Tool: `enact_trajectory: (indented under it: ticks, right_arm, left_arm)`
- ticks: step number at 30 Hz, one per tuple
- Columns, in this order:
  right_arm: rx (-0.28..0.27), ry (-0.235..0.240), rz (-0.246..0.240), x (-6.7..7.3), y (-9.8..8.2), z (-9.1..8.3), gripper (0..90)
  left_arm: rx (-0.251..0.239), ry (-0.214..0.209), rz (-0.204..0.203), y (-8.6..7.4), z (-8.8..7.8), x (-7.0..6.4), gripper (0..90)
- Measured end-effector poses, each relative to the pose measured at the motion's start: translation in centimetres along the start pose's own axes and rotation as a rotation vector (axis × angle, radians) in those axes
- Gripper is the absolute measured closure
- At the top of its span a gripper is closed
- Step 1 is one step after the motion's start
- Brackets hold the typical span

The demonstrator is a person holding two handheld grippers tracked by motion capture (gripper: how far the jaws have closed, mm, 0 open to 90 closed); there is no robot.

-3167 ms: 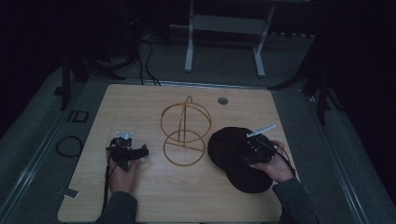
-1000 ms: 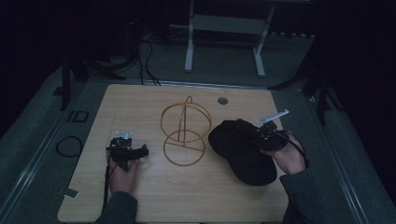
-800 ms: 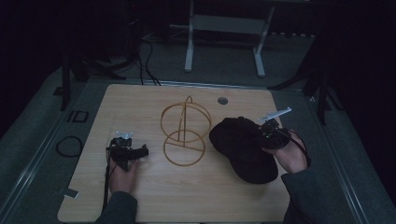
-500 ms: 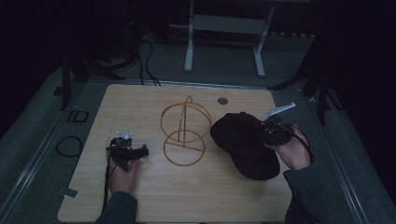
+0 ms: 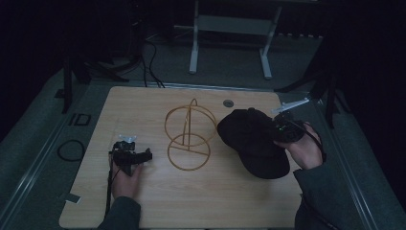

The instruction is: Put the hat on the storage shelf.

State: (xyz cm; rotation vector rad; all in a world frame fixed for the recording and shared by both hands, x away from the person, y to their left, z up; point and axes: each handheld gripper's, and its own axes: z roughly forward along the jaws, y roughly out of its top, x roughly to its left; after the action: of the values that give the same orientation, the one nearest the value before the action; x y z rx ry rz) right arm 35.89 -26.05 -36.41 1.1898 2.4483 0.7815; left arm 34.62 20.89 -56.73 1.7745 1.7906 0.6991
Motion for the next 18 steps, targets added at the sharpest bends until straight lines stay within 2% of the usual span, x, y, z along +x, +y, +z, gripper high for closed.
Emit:
enact_trajectory:
  ticks: [11, 18]
  right_arm:
    - [-0.043, -0.007, 0.014, -0.3, 0.9, -1.4, 87.1]
    - [-0.059, -0.004, 0.002, -0.3, 1.5, -2.1, 87.1]
  left_arm:
    - [0.0, 0.0, 0.0, 0.0, 0.0, 0.0, 1.2]
    - [-0.001, 0.001, 0.0, 0.0, 0.0, 0.0, 1.2]
